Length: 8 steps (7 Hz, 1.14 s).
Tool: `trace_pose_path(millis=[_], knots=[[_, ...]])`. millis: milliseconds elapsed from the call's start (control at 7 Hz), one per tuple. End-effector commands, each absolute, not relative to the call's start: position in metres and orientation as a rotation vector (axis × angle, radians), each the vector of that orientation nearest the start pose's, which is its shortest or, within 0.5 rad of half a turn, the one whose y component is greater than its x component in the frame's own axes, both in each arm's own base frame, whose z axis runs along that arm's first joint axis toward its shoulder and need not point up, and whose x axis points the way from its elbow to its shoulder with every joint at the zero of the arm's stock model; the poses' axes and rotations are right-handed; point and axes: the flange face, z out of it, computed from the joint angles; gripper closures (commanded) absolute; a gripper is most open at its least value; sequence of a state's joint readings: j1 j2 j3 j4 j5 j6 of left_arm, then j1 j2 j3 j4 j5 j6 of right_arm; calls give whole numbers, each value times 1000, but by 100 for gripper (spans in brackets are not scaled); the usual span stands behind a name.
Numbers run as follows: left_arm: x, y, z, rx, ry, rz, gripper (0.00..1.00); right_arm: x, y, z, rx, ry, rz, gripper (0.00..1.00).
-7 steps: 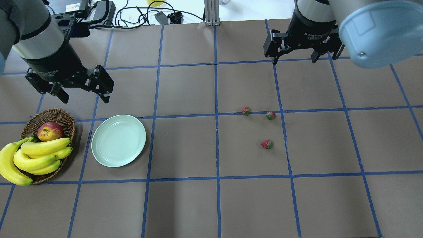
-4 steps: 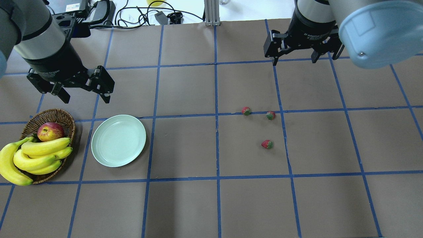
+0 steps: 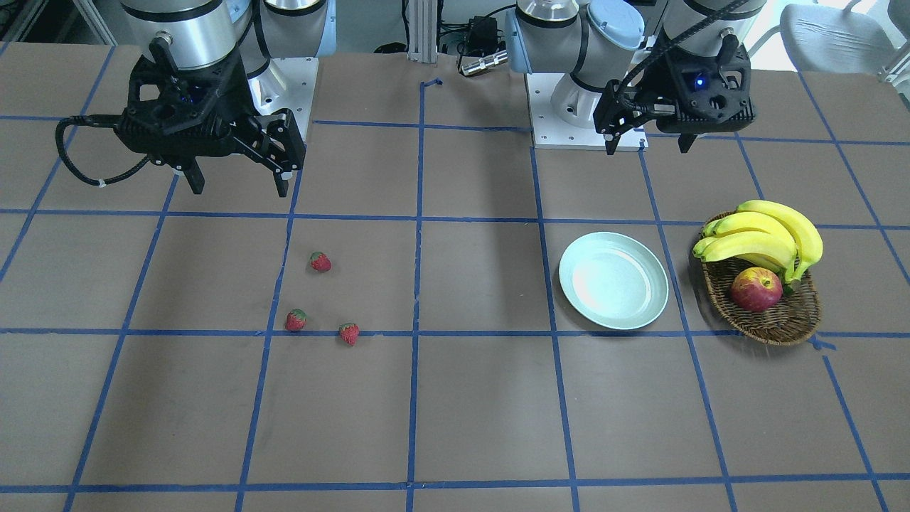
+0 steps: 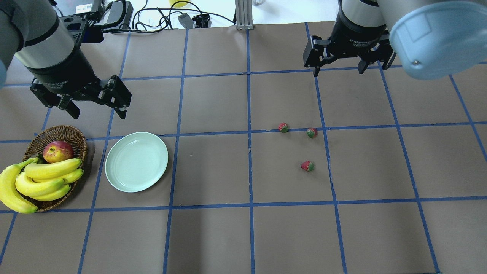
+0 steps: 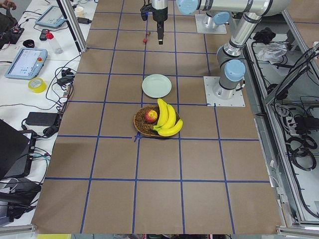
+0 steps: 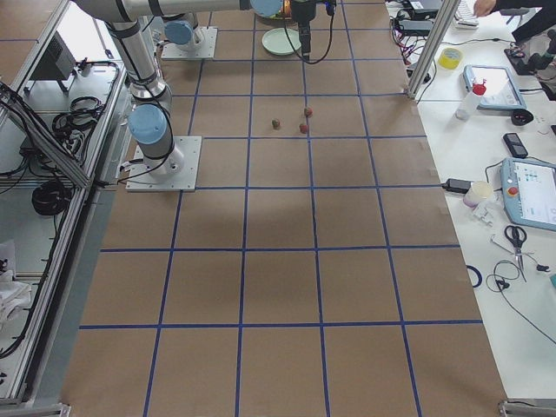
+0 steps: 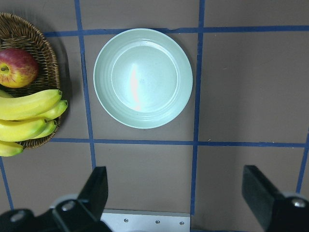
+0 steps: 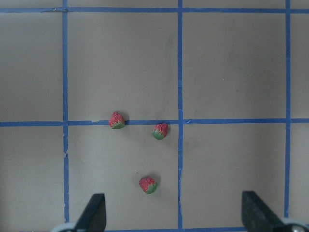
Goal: Collect all strawberries into plate
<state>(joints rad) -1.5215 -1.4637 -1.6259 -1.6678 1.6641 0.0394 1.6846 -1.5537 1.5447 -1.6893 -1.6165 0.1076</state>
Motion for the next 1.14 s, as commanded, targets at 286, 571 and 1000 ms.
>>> trace_pose_path(millis=[286,571,1000], knots=[[-102,-446,502,-11,3046,74,0,204,-494,484,97,3160,-150,0],[-102,-444,504,-13,3045,72,0,242,-511,438,175,3144,-106,0],[-102,-444,505,-13,3046,67,0,255,-537,348,152,3103,-85,0]])
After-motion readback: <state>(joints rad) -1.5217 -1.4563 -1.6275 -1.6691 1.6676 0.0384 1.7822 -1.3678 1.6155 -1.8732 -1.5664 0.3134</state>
